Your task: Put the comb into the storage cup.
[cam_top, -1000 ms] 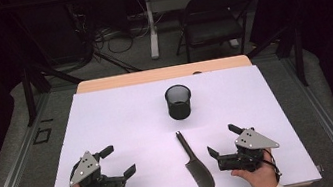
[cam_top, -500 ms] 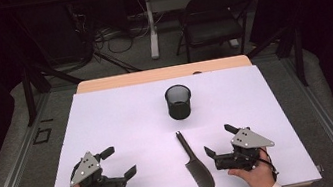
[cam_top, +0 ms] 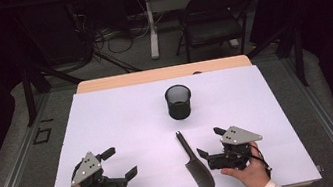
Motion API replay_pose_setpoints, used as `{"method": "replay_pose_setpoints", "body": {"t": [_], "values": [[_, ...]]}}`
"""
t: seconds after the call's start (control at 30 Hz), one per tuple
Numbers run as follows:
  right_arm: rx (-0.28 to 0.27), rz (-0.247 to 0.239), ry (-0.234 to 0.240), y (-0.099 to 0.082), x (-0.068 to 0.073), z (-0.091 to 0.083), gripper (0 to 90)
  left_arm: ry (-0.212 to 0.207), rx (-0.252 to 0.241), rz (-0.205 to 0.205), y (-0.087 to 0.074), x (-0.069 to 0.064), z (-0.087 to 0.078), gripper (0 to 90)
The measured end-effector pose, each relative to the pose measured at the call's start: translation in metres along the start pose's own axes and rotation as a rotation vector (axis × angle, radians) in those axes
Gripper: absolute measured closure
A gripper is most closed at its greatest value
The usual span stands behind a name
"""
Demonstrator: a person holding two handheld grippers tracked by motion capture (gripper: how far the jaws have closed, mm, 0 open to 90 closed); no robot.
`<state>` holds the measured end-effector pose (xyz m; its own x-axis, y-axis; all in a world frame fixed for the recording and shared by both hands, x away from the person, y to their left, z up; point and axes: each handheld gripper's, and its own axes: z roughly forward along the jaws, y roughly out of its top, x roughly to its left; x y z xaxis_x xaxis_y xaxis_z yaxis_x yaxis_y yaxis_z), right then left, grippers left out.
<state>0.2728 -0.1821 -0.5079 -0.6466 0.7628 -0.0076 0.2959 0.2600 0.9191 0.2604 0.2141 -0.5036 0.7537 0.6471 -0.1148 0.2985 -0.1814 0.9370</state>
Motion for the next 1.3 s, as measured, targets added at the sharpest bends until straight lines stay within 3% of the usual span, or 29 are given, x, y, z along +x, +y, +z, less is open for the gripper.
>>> {"method": "replay_pose_setpoints", "body": {"t": [0.17,0.23,0.57,0.73,1.17,1.3], "values": [[0.023,0.004,0.017,0.005,0.002,0.006,16.6,-0.007,-0.001,-0.006,0.000,0.000,-0.001,0.4],[0.039,-0.002,0.024,0.008,0.003,0.009,22.0,-0.005,-0.004,-0.009,0.000,0.000,0.000,0.4],[0.077,-0.005,0.047,0.017,0.006,0.025,31.5,-0.001,-0.006,-0.021,0.000,0.002,-0.001,0.4],[0.090,0.026,0.070,0.023,0.006,0.036,35.5,0.006,-0.006,-0.024,-0.001,0.003,-0.001,0.4],[0.083,0.074,0.061,0.037,0.004,0.048,37.7,0.003,-0.003,-0.023,-0.001,0.003,-0.001,0.4],[0.104,0.086,0.065,0.040,0.004,0.052,37.6,0.001,-0.003,-0.024,-0.001,0.003,-0.001,0.4]]}}
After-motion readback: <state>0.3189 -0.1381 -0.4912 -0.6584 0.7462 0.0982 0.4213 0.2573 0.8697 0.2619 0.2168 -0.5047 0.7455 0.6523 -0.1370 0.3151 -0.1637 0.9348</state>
